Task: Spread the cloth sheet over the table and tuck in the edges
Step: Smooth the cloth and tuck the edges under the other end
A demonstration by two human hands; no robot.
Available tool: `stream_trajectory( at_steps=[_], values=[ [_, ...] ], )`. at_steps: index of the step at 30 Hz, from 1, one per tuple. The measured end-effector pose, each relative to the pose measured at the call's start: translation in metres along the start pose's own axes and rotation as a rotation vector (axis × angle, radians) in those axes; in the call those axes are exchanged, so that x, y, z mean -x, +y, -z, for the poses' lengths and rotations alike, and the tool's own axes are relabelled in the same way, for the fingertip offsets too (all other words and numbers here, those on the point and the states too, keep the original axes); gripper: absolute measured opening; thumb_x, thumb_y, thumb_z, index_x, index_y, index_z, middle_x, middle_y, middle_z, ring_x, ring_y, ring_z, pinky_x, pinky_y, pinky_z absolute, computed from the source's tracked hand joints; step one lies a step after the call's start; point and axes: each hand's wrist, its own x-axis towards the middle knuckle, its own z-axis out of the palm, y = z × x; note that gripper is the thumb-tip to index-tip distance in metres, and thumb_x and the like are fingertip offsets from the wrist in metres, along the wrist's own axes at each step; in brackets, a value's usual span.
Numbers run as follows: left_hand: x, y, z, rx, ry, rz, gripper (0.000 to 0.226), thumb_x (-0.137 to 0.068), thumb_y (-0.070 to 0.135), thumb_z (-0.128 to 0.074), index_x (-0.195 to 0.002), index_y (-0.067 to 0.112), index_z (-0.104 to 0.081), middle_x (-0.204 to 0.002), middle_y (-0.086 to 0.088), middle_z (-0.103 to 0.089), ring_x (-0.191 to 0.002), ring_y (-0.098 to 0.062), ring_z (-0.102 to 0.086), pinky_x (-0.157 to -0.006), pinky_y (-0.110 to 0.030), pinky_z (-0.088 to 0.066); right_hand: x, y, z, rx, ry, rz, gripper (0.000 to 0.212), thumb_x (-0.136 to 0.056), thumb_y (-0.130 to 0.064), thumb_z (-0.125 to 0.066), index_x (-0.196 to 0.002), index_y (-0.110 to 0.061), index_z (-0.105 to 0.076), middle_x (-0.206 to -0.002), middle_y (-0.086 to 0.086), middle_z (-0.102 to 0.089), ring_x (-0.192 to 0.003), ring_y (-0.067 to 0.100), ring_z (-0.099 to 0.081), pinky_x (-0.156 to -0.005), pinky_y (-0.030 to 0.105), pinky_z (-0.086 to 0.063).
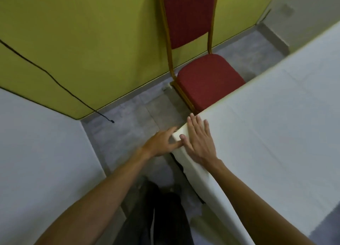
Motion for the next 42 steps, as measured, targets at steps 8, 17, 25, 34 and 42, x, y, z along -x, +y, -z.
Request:
stream_trajectory(
  at_steps=[8,17,25,34,42],
  values=[
    [0.018,-0.055,-0.019,-0.013,0.137,0.004,0.052,-0.082,0.035,-0.07,-0.131,0.027,-0.052,-0.126,0.001,-0.063,-0.108,-0.018,-0.061,-0.089,-0.036,-0.052,-0.001,-0.003,-0.001,0.078,-0.036,0.04,0.088,-0.096,-0.074,-0.014,-0.16,-0.014,0.0,-0.167,0.003,0.012,-0.152,0.016,0.021,-0.124,0.05,0.009],
    [0.005,-0.093,-0.042,0.157,0.515,0.033,0.01,-0.089,0.017,-0.066,-0.098,0.015,-0.062,-0.099,-0.003,-0.066,-0.085,-0.016,-0.063,-0.076,-0.034,-0.056,-0.001,-0.01,-0.007,0.169,0.001,0.03,0.106,-0.087,-0.083,-0.03,-0.159,-0.01,-0.005,-0.167,0.009,0.008,-0.153,0.023,0.016,-0.123,0.053,0.007],
    [-0.01,-0.079,-0.05,0.201,0.472,-0.188,0.025,-0.093,0.011,-0.062,-0.115,0.011,-0.071,-0.114,-0.006,-0.072,-0.105,-0.018,-0.066,-0.091,-0.022,-0.047,-0.001,-0.01,-0.013,0.16,0.067,0.01,0.102,-0.087,-0.081,-0.028,-0.159,-0.011,-0.011,-0.168,0.007,0.0,-0.154,0.021,0.009,-0.124,0.052,0.004],
    [-0.019,-0.076,-0.038,0.072,0.338,-0.264,0.032,-0.091,-0.005,-0.057,-0.118,0.006,-0.07,-0.116,-0.008,-0.071,-0.099,-0.003,-0.058,-0.08,0.007,-0.031,-0.001,-0.011,-0.012,0.151,0.075,0.005,0.102,-0.087,-0.082,-0.026,-0.159,-0.011,-0.012,-0.168,0.006,-0.001,-0.154,0.02,0.009,-0.124,0.052,0.003],
    [0.003,-0.082,-0.044,0.06,0.524,-0.201,0.013,-0.089,0.015,-0.066,-0.097,0.014,-0.076,-0.096,0.0,-0.076,-0.084,-0.014,-0.069,-0.074,-0.022,-0.051,0.0,-0.01,-0.013,0.12,0.104,0.013,0.101,-0.087,-0.081,-0.027,-0.158,-0.01,-0.017,-0.168,0.008,-0.005,-0.155,0.021,0.005,-0.124,0.051,0.002]
  ],
)
